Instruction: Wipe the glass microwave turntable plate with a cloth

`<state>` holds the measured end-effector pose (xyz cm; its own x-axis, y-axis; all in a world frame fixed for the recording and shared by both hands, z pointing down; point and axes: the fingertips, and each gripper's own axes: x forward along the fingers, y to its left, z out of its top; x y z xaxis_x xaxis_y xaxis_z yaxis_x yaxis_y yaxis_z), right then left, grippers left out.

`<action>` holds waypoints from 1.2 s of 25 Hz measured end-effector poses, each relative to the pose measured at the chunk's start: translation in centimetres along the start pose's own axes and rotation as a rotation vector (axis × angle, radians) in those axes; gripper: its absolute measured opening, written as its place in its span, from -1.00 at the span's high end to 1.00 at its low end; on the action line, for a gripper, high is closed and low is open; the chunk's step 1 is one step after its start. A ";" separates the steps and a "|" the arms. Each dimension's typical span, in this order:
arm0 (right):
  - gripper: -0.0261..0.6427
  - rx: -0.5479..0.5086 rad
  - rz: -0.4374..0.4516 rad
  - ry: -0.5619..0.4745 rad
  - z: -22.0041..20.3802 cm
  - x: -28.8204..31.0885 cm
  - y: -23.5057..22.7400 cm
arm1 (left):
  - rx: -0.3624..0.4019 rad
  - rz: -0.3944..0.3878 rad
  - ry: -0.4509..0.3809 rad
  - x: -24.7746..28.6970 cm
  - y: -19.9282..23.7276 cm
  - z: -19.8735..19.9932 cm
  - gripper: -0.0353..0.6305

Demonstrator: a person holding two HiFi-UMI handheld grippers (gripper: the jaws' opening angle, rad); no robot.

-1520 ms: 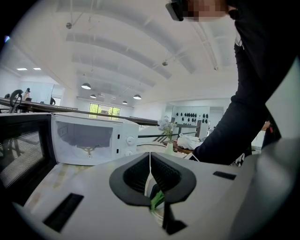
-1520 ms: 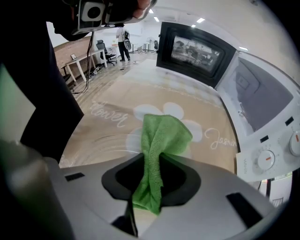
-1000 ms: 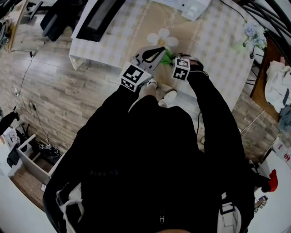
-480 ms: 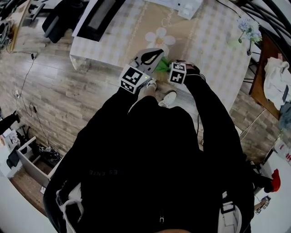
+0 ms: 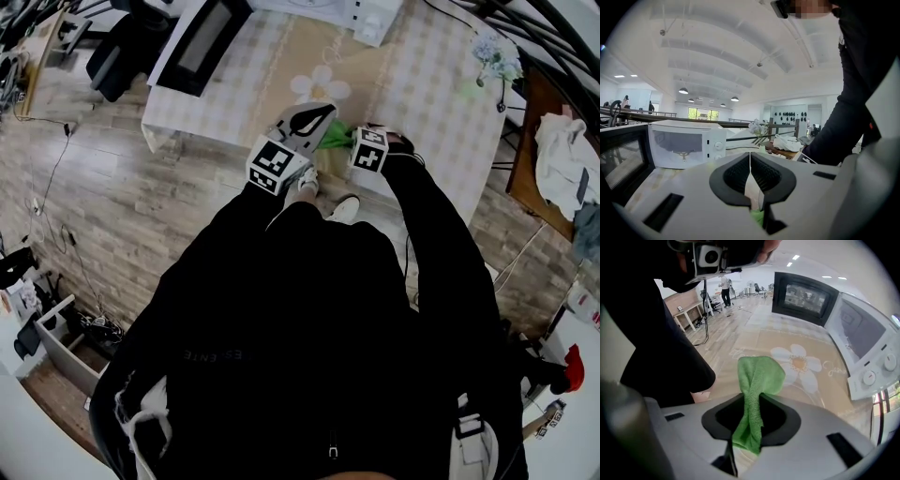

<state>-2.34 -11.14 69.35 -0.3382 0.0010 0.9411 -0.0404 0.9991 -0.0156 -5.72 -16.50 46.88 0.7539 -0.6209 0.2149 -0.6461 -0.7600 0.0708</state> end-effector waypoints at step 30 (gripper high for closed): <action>0.57 0.140 -0.266 0.063 -6.8 -2.7 -16.6 | -0.011 -0.083 0.018 6.1 3.0 1.0 0.83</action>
<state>5.64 -27.40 69.41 -0.2396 -0.2530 0.9373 -0.2502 0.9489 0.1922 -2.94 -22.79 47.44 0.8025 -0.5524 0.2257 -0.5831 -0.8062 0.1000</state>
